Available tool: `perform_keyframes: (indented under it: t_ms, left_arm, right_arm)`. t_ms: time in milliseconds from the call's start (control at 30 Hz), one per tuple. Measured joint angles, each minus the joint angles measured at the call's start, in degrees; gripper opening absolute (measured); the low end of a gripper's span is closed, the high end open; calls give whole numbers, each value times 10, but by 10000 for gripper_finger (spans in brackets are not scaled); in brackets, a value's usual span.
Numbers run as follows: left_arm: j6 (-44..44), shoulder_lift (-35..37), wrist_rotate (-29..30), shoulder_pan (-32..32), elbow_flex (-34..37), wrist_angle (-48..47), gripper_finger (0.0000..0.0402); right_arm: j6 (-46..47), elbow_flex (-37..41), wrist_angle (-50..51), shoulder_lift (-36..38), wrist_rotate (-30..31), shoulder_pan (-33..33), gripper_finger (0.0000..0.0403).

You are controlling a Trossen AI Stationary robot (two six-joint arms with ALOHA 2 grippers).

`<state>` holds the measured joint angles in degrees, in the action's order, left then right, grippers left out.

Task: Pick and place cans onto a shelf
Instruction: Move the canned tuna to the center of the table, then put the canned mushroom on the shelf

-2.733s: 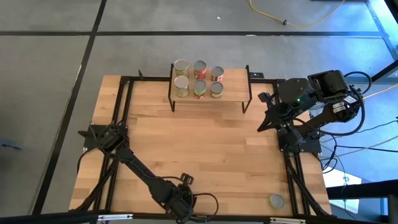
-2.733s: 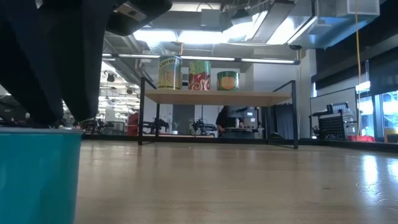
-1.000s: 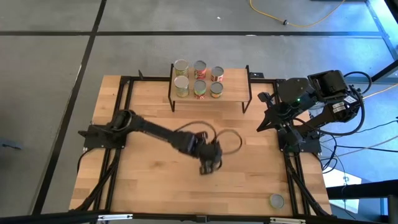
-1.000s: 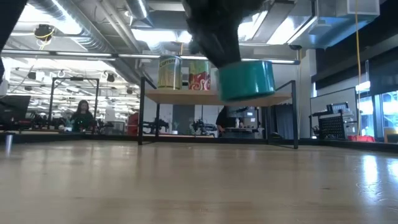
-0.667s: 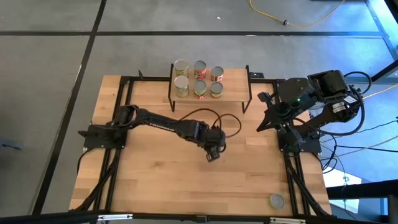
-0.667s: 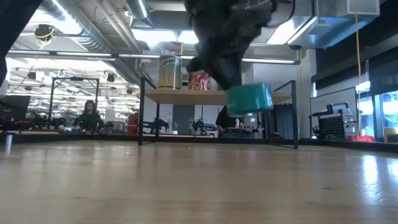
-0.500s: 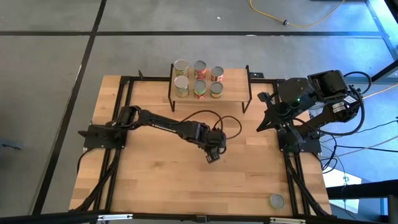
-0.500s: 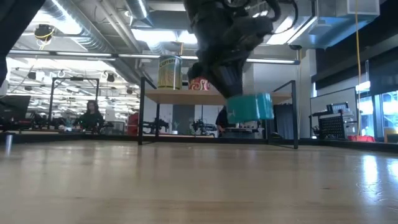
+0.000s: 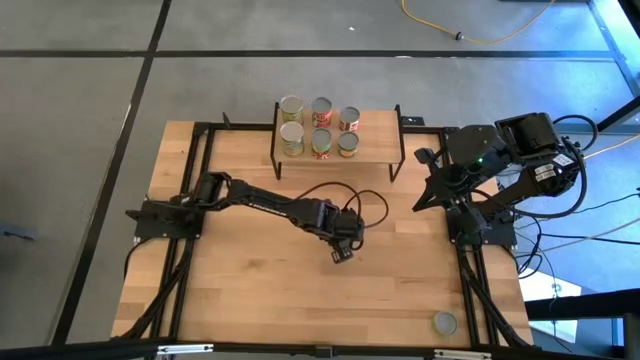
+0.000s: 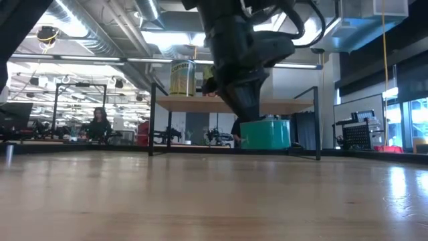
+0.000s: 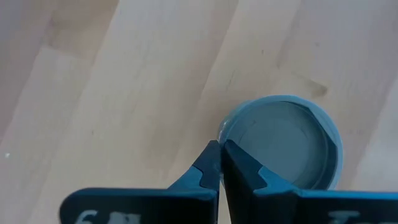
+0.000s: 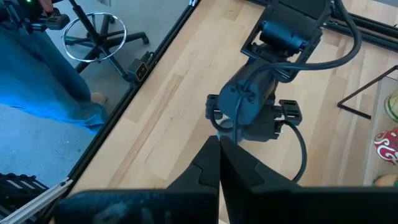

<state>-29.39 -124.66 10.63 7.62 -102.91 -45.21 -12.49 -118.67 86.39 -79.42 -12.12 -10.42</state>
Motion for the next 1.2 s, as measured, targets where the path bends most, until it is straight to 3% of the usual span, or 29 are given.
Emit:
perform_keyframes:
  t_ms: [533, 1200]
  left_arm:
    - [-3, 0, 8, -2, 0, -2, 1]
    - [-21, 0, 2, 0, 0, -1, 42]
  right_arm:
    - [-2, 0, 0, 0, 0, 0, 6]
    - [0, 0, 10, 0, -1, 0, 6]
